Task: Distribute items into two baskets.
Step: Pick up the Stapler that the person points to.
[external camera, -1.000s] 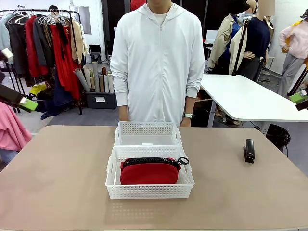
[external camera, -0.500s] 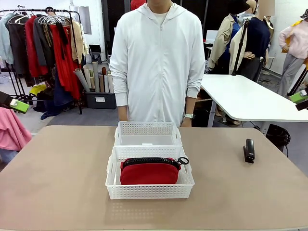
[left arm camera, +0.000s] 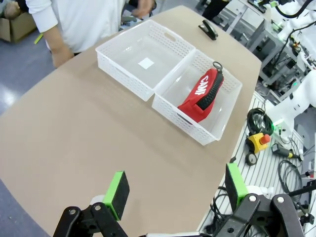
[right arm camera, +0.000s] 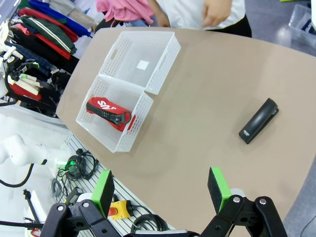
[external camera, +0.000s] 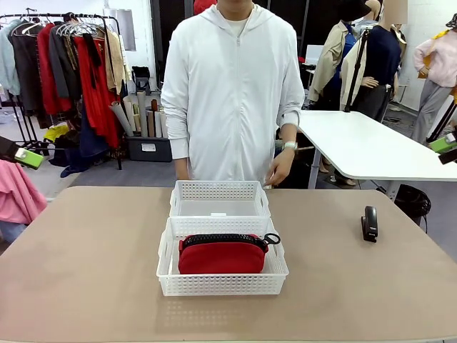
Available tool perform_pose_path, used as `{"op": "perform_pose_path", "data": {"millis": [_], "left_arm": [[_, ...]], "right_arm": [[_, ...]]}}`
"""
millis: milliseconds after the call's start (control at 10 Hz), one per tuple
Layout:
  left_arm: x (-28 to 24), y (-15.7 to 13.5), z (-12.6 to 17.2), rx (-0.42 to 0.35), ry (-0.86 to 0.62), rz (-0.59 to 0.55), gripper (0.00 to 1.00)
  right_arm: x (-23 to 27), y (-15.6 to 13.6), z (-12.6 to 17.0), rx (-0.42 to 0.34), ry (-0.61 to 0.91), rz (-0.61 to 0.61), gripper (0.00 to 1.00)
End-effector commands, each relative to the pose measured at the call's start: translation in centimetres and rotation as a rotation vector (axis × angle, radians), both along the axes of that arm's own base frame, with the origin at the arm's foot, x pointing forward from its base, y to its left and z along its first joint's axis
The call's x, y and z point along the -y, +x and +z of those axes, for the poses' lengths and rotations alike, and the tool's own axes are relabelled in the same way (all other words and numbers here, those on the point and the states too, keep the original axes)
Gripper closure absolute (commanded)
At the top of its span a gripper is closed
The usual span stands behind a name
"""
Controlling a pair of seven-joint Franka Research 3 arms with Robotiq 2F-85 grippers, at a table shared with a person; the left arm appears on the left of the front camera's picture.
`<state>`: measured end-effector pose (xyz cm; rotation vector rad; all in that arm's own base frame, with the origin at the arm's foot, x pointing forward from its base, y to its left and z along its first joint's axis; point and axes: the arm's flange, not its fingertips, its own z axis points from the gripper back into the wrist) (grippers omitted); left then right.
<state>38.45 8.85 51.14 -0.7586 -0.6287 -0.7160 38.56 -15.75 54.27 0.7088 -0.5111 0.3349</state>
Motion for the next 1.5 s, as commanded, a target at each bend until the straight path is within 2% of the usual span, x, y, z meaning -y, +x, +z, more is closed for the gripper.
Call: {"op": "perform_pose_path", "data": {"millis": [0, 1200, 1400], "left_arm": [[0.0, -0.07, 0.14, 0.003, -0.002, -0.003, 0.0], [0.0, -0.07, 0.14, 0.003, -0.002, -0.003, 0.0], [0.0, -0.07, 0.14, 0.003, -0.002, -0.003, 0.0]], "right_arm": [[-0.19, 0.06, 0.12, 0.013, 0.003, 0.003, 0.0], [-0.19, 0.06, 0.12, 0.013, 0.003, 0.003, 0.0], [-0.93, 0.74, -0.03, -0.017, -0.047, -0.026, 0.0]]}}
